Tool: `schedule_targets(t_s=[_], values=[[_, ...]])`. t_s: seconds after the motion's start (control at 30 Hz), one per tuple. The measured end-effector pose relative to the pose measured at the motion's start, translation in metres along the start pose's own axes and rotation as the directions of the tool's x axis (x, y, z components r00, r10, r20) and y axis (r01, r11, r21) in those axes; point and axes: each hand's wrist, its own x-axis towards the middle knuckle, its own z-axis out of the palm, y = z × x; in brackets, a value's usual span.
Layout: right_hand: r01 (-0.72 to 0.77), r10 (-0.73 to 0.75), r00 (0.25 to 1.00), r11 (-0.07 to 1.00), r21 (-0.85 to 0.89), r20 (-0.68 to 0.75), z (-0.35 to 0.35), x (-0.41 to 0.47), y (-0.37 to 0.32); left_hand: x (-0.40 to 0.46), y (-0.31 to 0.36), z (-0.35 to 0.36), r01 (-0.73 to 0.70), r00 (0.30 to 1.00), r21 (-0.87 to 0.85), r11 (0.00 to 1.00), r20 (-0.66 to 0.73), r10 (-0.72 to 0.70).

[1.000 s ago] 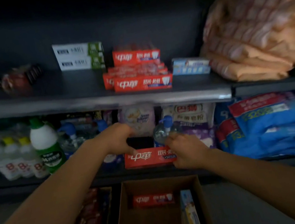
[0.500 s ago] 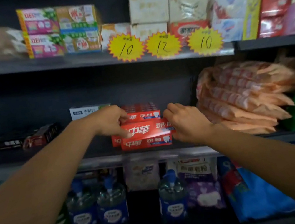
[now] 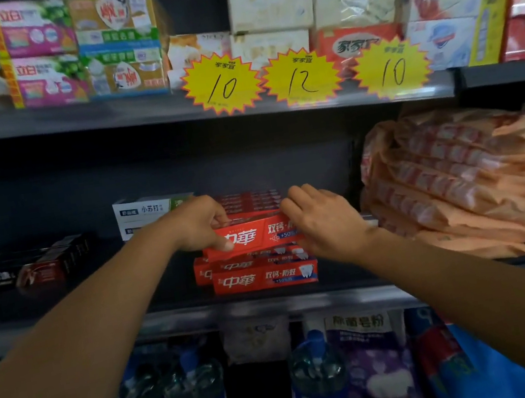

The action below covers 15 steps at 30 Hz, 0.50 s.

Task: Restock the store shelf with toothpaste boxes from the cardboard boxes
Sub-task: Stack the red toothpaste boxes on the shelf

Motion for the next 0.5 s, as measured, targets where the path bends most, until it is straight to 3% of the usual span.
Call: schedule_targets(t_s=[0.3,0.5], values=[[-0.188,0.09,0.943,0.938,0.29,0.32,0.011,0.038,0.041,0.036,-0.023,-0.006,-0.009,0.998,0.053,0.999,-0.063,0.012],[-0.244,0.088,0.91,0.903,0.354,0.405,0.043,0.058,0.058,0.072,-0.034,0.003,-0.008,0.999,0.06,0.998,-0.043,0.011]])
